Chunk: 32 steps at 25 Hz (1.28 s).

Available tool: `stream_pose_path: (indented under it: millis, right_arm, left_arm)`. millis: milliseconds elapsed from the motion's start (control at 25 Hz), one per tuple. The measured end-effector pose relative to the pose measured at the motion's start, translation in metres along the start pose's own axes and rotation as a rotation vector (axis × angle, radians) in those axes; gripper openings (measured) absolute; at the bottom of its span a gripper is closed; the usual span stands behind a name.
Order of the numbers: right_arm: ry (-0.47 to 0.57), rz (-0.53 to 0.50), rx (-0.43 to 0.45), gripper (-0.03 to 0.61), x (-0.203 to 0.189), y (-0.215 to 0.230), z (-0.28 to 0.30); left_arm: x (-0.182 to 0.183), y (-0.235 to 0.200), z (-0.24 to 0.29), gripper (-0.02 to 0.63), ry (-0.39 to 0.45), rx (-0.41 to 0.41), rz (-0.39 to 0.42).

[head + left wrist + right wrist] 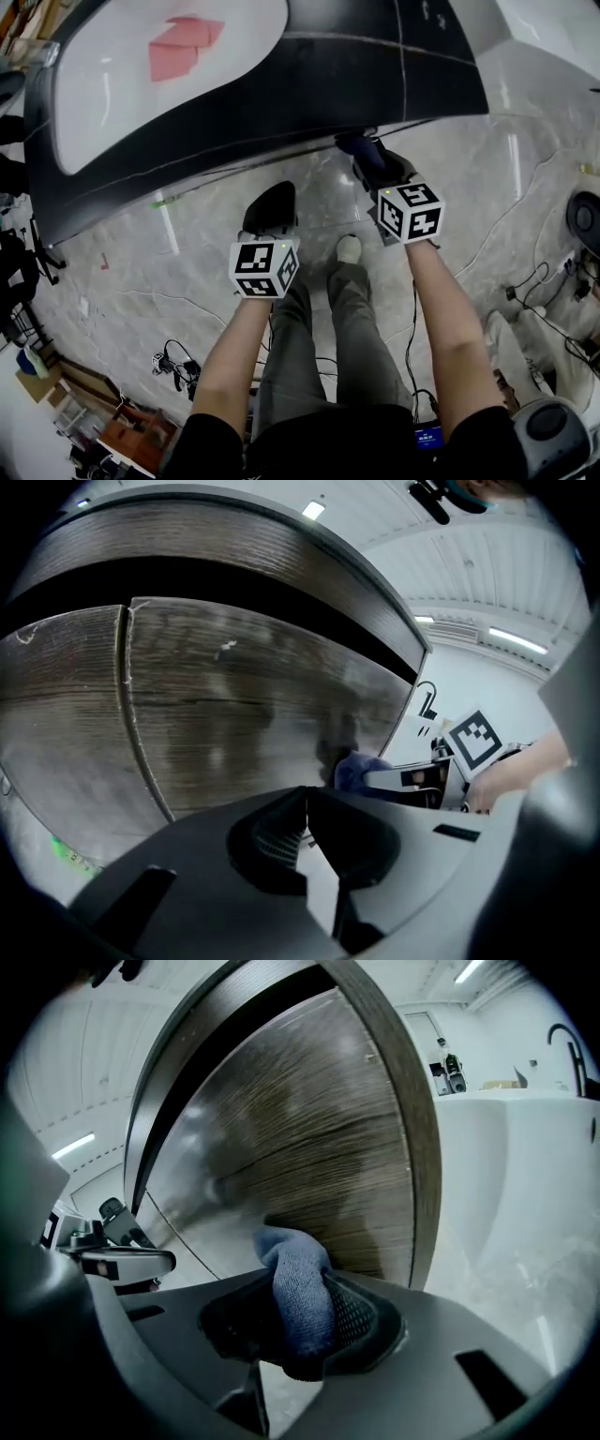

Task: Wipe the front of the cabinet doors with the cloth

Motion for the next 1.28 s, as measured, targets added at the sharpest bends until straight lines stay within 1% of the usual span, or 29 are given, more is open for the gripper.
stream_pose_path:
  millis: [400, 640, 760, 880, 1040, 1280]
  right_arm:
    - [0.018, 0.039, -0.058, 0.124, -0.009, 0.045, -0.022]
    - [0.032, 0.104, -0.093, 0.124, -0.014, 0.058, -0.037]
    - [0.046, 0.123, -0.097, 0.124, -0.013, 0.054, -0.045]
    - [0.054, 0.135, -0.107, 0.124, -0.012, 0.047, -0.053]
    - [0.043, 0.154, -0.113, 0.124, -0.014, 0.027, -0.059]
    - [0.030, 0.181, -0.122, 0.124, -0.009, -0.011, -0.068]
  left_arm:
    - [-0.010, 0.039, 0.026, 0.009, -0.028, -0.038, 0.015]
    - [-0.011, 0.051, 0.031, 0.009, -0.042, -0.052, 0.027]
    - [-0.009, 0.053, 0.027, 0.009, -0.039, -0.052, 0.017]
    - [-0.007, 0.054, 0.023, 0.009, -0.035, -0.064, 0.023]
    - [-0.009, 0.049, 0.010, 0.009, -0.047, -0.073, 0.033]
    - [0.000, 0.042, -0.023, 0.009, -0.062, -0.100, 0.111]
Point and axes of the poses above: the fingertips, and each gripper's own axes: z forward along the fingers, y to its right, x out of its top, the point moved 2 cm from there along -z, backward along the fingers, and after that the axes turned 11 degrees about -z, right-handed, at the moved point
